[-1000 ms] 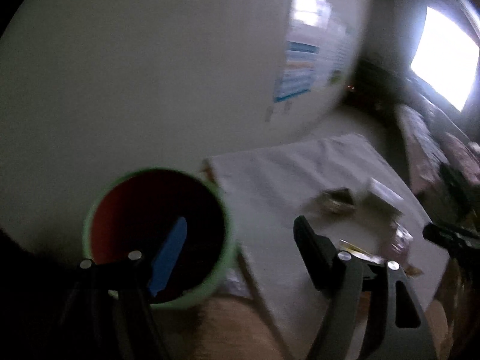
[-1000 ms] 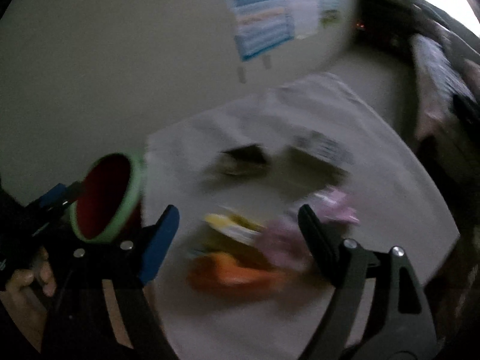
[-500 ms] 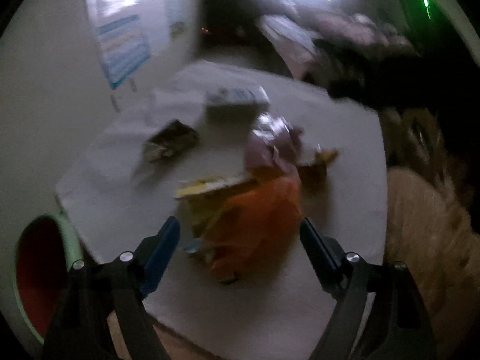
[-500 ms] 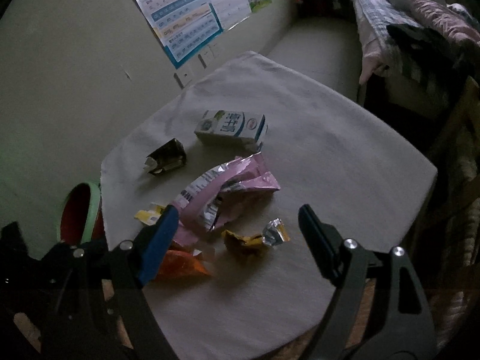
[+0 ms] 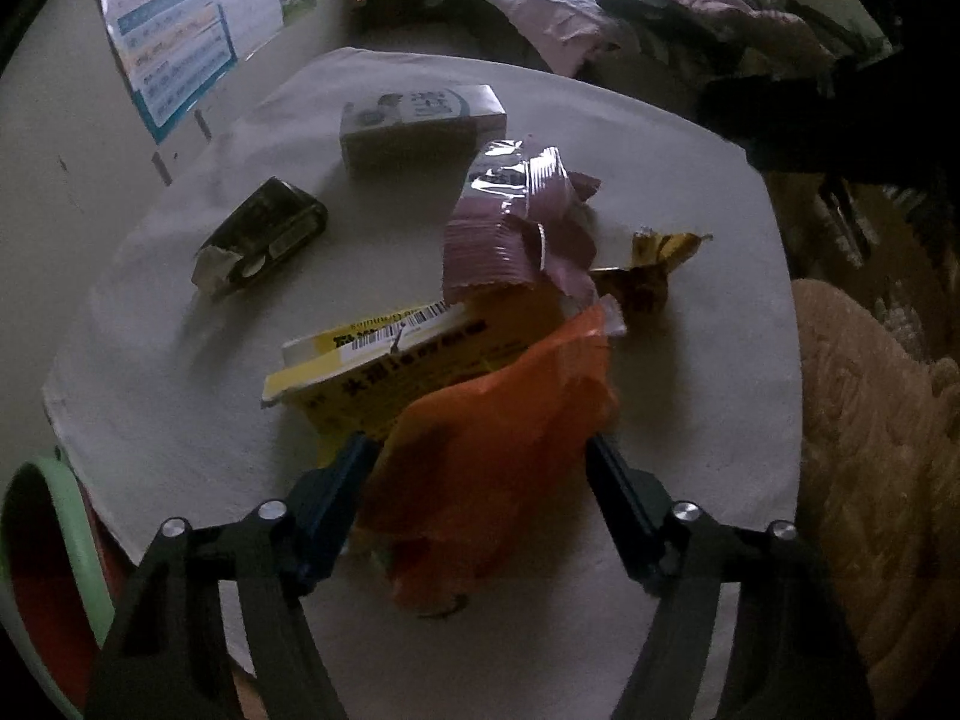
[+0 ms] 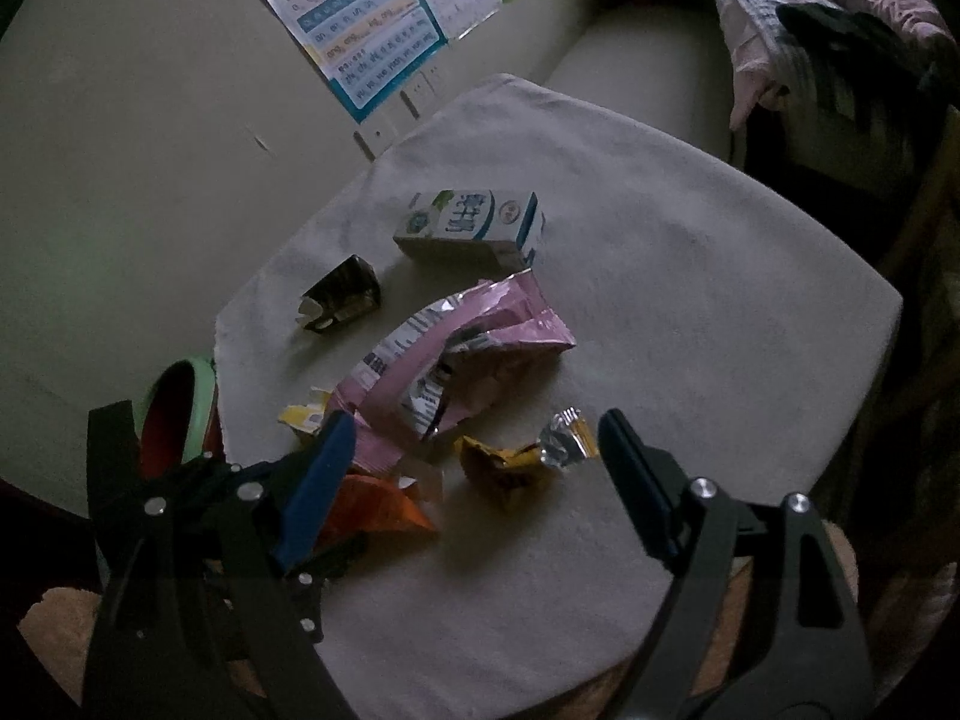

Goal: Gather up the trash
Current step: 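Grasp the orange bag with the left tool, then grasp the pink chip bag with the right tool while the left tool holds the orange bag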

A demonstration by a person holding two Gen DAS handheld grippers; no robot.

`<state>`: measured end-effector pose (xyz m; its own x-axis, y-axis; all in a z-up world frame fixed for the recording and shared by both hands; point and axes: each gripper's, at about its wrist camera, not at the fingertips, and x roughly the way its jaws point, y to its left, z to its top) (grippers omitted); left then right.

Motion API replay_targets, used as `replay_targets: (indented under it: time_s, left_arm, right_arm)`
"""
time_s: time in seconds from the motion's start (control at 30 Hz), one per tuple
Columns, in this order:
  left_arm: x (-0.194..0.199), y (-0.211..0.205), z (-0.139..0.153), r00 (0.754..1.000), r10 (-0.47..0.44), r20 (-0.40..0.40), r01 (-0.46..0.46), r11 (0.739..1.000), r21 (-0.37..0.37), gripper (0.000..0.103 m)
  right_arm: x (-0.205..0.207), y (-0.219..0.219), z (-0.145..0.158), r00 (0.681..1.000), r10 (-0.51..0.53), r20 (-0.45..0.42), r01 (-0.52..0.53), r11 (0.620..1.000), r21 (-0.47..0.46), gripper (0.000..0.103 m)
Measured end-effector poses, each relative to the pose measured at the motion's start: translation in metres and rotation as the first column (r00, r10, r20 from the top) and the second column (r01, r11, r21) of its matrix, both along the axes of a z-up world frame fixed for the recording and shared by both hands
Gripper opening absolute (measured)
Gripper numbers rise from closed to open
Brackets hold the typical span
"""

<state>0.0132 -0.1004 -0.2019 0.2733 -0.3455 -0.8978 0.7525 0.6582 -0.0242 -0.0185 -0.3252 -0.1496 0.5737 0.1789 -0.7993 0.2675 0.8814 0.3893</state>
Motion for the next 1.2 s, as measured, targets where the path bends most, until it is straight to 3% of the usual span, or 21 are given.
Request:
replay_targets:
  time_s: [0.03, 0.07, 0.1, 0.4, 0.57, 0.7, 0.9, 1.03, 1.2]
  left_arm:
    - [-0.001, 0.000, 0.000, 1.000, 0.002, 0.000, -0.002, 1.000, -0.002, 0.062]
    - [-0.002, 0.001, 0.001, 1.000, 0.008, 0.003, -0.008, 1.000, -0.004, 0.051]
    - [-0.001, 0.000, 0.001, 1.000, 0.015, 0.006, -0.015, 1.000, -0.003, 0.049]
    - [0.003, 0.012, 0.009, 0.994, 0.094, -0.056, -0.095, 0.995, -0.027, 0.046]
    - [-0.002, 0.031, 0.024, 0.984, 0.172, -0.037, -0.174, 0.983, -0.054, 0.046]
    - [0.002, 0.057, 0.029, 0.953, 0.300, -0.040, -0.302, 0.950, -0.075, 0.046]
    - [0.017, 0.083, 0.014, 0.882, 0.460, -0.105, -0.469, 0.879, -0.084, 0.047]
    - [0.017, 0.085, 0.009, 0.872, 0.480, -0.096, -0.488, 0.870, -0.073, 0.047]
    - [0.016, 0.084, 0.013, 0.867, 0.493, -0.076, -0.498, 0.864, -0.076, 0.048]
  right_arm:
    - [0.001, 0.001, -0.001, 1.000, 0.002, -0.002, -0.002, 1.000, 0.002, 0.081]
    - [0.001, 0.001, -0.003, 1.000, 0.005, -0.005, -0.005, 1.000, 0.003, 0.082]
    - [0.001, 0.002, -0.004, 1.000, 0.008, -0.008, -0.008, 1.000, 0.005, 0.082]
    - [0.004, 0.007, -0.009, 1.000, 0.018, -0.020, -0.017, 1.000, 0.015, 0.082]
    - [0.006, 0.008, -0.014, 0.999, 0.013, -0.036, -0.012, 1.000, 0.029, 0.082]
    - [0.017, 0.011, -0.019, 0.998, 0.028, -0.049, -0.025, 0.998, 0.058, 0.082]
    - [0.050, 0.018, -0.026, 0.996, 0.047, -0.080, -0.041, 0.996, 0.080, 0.082]
    - [0.070, 0.022, -0.032, 0.994, 0.038, -0.106, -0.027, 0.994, 0.108, 0.082]
    - [0.088, 0.032, -0.042, 0.988, 0.031, -0.154, -0.020, 0.997, 0.073, 0.084]
